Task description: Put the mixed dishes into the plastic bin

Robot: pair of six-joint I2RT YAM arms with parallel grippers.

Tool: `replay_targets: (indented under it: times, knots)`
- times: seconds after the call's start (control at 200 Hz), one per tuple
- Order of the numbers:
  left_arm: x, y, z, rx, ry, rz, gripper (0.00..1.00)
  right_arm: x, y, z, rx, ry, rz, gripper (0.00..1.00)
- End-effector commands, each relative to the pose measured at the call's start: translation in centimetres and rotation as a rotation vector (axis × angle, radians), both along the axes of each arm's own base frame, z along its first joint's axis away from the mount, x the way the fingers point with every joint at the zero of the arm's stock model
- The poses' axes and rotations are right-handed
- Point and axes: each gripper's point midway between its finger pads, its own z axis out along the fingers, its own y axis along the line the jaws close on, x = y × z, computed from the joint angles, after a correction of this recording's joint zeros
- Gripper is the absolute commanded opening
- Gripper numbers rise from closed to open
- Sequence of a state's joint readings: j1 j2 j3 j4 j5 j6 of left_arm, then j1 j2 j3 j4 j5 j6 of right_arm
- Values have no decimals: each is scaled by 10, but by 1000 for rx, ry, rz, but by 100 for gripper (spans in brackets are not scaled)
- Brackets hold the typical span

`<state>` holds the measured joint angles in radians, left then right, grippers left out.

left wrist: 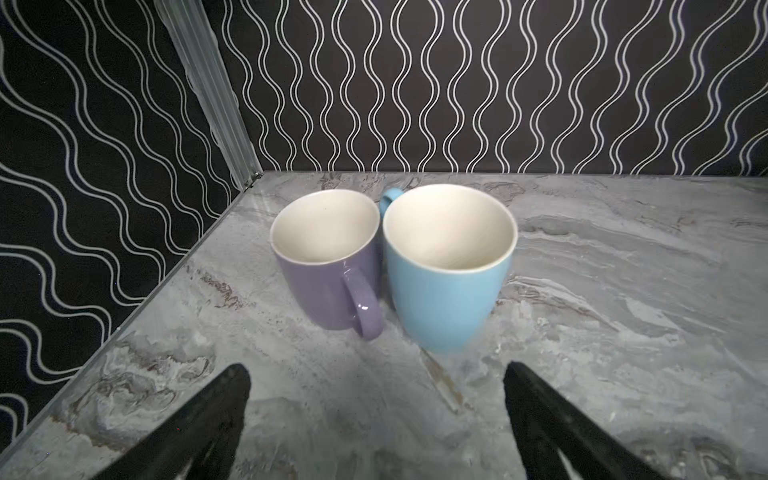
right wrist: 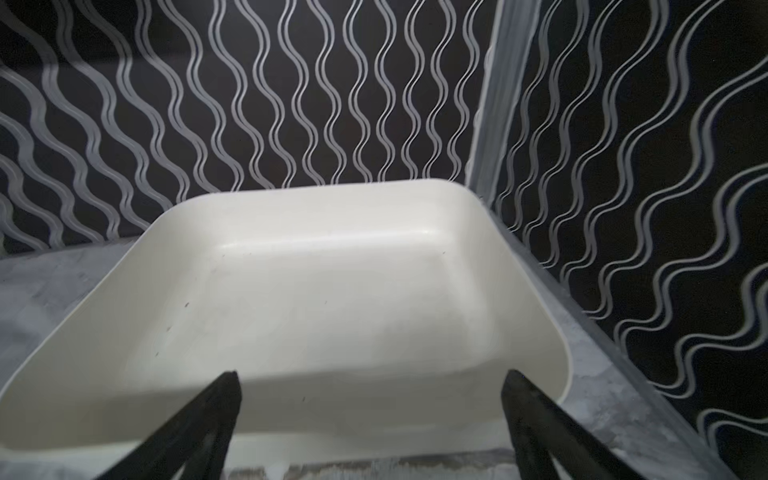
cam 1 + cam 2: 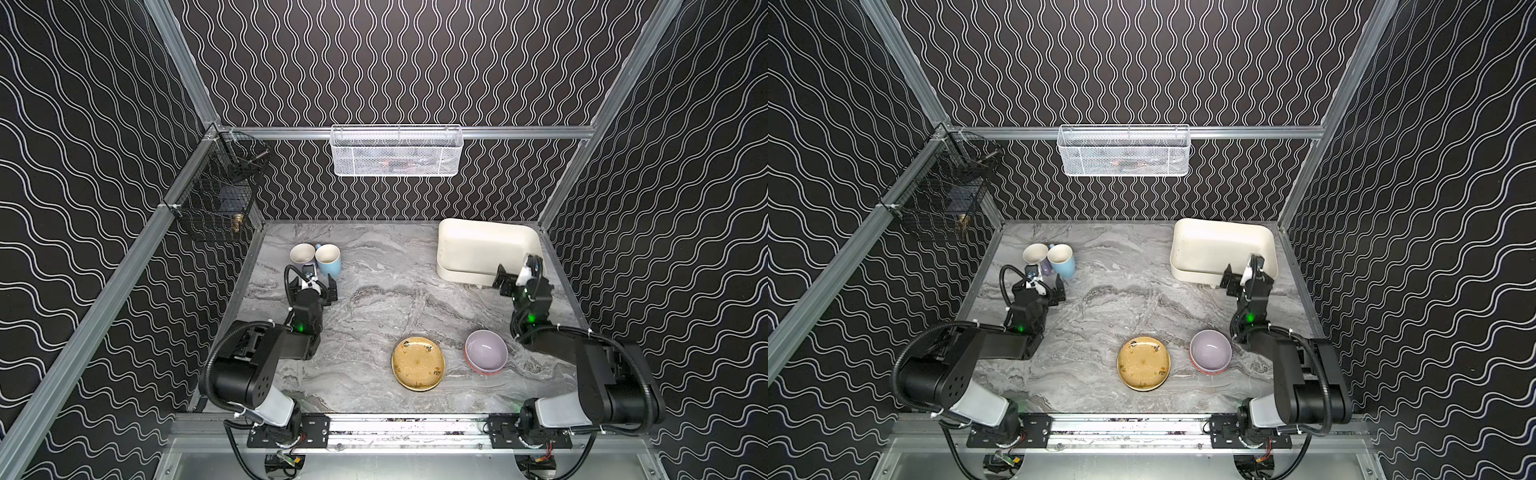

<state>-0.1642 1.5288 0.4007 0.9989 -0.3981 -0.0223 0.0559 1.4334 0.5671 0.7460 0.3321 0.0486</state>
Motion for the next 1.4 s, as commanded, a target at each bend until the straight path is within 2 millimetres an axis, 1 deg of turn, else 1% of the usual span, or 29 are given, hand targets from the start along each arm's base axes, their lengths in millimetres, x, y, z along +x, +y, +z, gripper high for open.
replay_targets:
  times: [0.0, 0.04, 0.045, 0.055, 0.065, 0.075, 0.095, 0.11, 0.15, 0.21, 0.255, 0.3, 0.365, 0.405, 0.445, 0.48, 0.551, 0.611, 0.686, 0.726, 0.746, 0.756, 0.771, 0.816, 0.876, 1.061, 1.286, 1.396]
  knots:
    - [0, 1, 7, 48, 71, 75, 99, -6, -25, 1, 84, 190, -248, 99]
    - [3, -2, 14, -34, 75, 90, 99, 3, -9, 7, 138, 281, -166, 99]
    - [4, -3, 16, -44, 75, 88, 99, 2, -7, 5, 145, 296, -159, 99]
    - [5, -5, 18, -60, 77, 83, 99, 7, -4, 11, 158, 298, -148, 99]
    - [7, -7, 21, -74, 76, 74, 99, 7, -2, 11, 162, 315, -141, 99]
    - [8, -10, 24, -88, 76, 64, 99, 11, 0, 18, 170, 312, -134, 99]
    - [9, -14, 28, -113, 79, 50, 99, 16, 4, 20, 184, 325, -119, 99]
    - [9, -17, 33, -139, 79, 43, 99, 20, 11, 21, 197, 336, -83, 99]
    - [10, -26, 44, -187, 75, 21, 99, 30, 33, 17, 212, 369, 41, 99]
    - [8, -45, 63, -226, 58, -42, 99, 38, 54, 13, 231, 381, 161, 99]
    - [3, -59, 75, -238, 39, -79, 99, 42, 69, 8, 262, 393, 234, 99]
    - [-3, -74, 88, -273, 16, -128, 99, 45, 80, 3, 297, 413, 273, 99]
    - [-12, -99, 102, -331, -17, -231, 99, 51, 94, -5, 302, 450, 306, 99]
    - [-18, -113, 108, -361, -26, -295, 99, 55, 104, -10, 294, 480, 325, 98]
    - [-21, -124, 113, -399, -24, -336, 99, 60, 112, -15, 279, 509, 339, 98]
    - [-23, -133, 116, -412, -5, -372, 99, 63, 119, -18, 271, 531, 354, 95]
    - [-28, -149, 120, -408, 52, -415, 99, 68, 135, -22, 277, 564, 396, 83]
    - [-35, -162, 124, -420, 79, -457, 99, 72, 148, -28, 291, 589, 431, 77]
    - [-45, -182, 130, -438, 109, -550, 99, 76, 159, -34, 307, 616, 460, 72]
    - [-50, -187, 130, -446, 136, -566, 99, 78, 165, -37, 317, 631, 476, 67]
    - [-52, -189, 129, -450, 151, -569, 99, 79, 168, -34, 321, 628, 490, 63]
    - [-53, -190, 129, -450, 157, -574, 99, 79, 170, -44, 324, 649, 491, 62]
    - [-54, -192, 129, -450, 167, -579, 99, 80, 172, -48, 328, 659, 495, 61]
    - [-60, -195, 127, -452, 196, -587, 96, 82, 178, -53, 333, 674, 506, 58]
    - [-65, -195, 122, -459, 235, -575, 92, 83, 188, -59, 335, 691, 532, 53]
    - [-79, -180, 110, -491, 309, -486, 91, 83, 218, -80, 306, 754, 570, 53]
    - [-92, -172, 101, -489, 346, -471, 92, 80, 241, -95, 317, 799, 600, 54]
    - [-96, -170, 98, -489, 357, -468, 92, 73, 256, -104, 326, 830, 638, 51]
